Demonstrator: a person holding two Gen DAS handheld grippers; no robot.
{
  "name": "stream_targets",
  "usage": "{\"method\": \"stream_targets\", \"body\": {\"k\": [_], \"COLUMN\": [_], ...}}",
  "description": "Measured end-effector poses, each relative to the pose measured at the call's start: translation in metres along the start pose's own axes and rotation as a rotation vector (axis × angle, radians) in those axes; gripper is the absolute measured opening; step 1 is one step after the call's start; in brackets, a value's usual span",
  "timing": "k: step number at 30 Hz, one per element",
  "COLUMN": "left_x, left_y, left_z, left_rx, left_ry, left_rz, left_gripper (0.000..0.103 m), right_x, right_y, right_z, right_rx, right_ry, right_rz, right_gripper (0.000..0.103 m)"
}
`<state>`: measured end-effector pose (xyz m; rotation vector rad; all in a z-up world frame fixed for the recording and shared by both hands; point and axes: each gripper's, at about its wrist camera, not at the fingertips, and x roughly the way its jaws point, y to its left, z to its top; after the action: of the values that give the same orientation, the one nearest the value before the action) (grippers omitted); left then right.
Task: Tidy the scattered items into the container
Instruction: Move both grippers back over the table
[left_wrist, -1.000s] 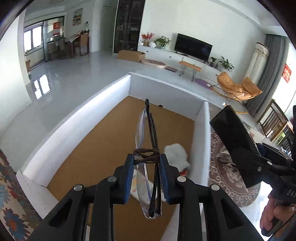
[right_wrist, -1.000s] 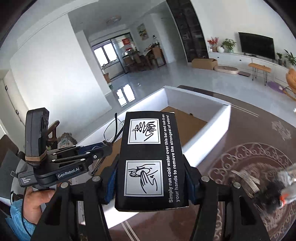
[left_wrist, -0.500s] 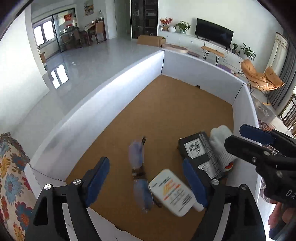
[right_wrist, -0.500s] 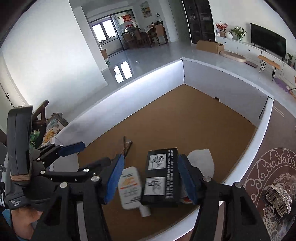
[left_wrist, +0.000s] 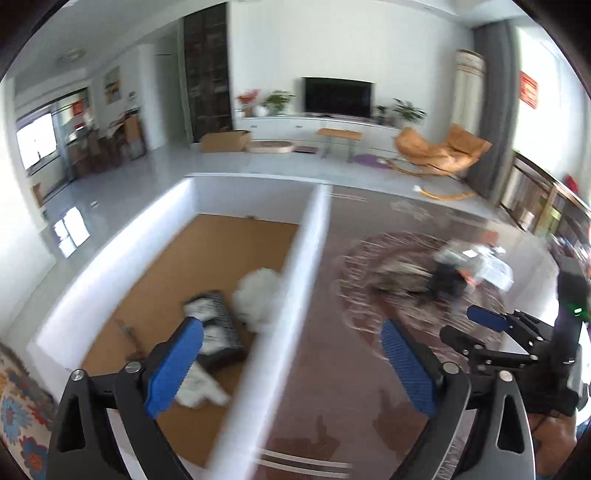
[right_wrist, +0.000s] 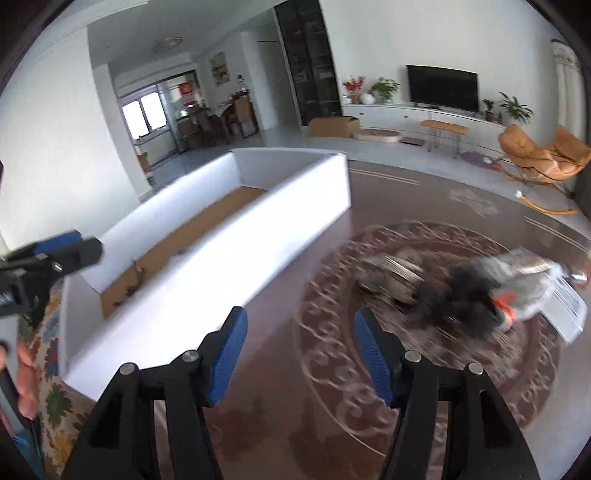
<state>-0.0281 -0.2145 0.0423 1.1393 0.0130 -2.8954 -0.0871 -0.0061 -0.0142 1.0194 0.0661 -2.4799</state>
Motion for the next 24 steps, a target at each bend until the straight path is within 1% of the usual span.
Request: {"method": "stream_targets", "body": {"k": [1, 4, 7, 10, 13, 15, 17, 18, 20, 22, 24], "left_x": [0.006, 0.039, 0.075, 0.105, 0.127, 0.132, 0.131, 0.133, 0.138, 0.139, 0.138], "left_y": [-0.021, -0.078, -0.125, -0.162, -0.185, -0.192, -0.194, -0.194, -0.190, -0.186, -0.186], "left_z": [-0.006, -0.028, -0.046, -0.056, -0.062, -0.064, -0.062, -0.062, -0.062, -0.060, -0.061], "left_rx": [0.024, 0.083, 0.124, 0.165, 0.212, 0.231, 0.221, 0.216, 0.186, 0.168, 0.167], "left_ry": [0.014, 0.093, 0.151, 0.199, 0.215, 0.214, 0.197, 0.204, 0.235, 0.238, 0.237], "left_rz": [-0.030, -0.098, -0.132, -0.142, -0.138, -0.136, -0.136, -0.136, -0.153, -0.148, -0.144], "left_gripper": [0.103, 0.103, 0.103, 0.103, 0.103, 0.103, 0.103, 0.103, 0.103, 0.103, 0.103], "right_x": [-0.006, -0.023, -0.043, -0.061, -0.074, -0.074, -0.065, -0.062, -0.053, -0.045, -0.032], "right_y": [-0.020, -0.084, -0.140, -0.179, -0.199, -0.214, -0.236, -0.247, -0.276, -0.303, -0.327], "right_z": [-0.016, -0.058, -0.085, -0.097, -0.104, -0.104, -0.095, -0.088, -0.065, -0.035, -0.002], "right_rx": [0.011, 0.072, 0.155, 0.225, 0.273, 0.323, 0.373, 0.394, 0.442, 0.477, 0.490], "right_ry": [0.008, 0.041, 0.067, 0.070, 0.070, 0.065, 0.063, 0.061, 0.051, 0.030, 0.034], "right_rz": [-0.053, -0.198, -0.301, -0.341, -0.348, -0.334, -0.314, -0.309, -0.310, -0.325, -0.330], "right_gripper": [0.061, 0.061, 0.061, 0.061, 0.061, 0.061, 0.061, 0.061, 0.061, 0.061, 0.061]}}
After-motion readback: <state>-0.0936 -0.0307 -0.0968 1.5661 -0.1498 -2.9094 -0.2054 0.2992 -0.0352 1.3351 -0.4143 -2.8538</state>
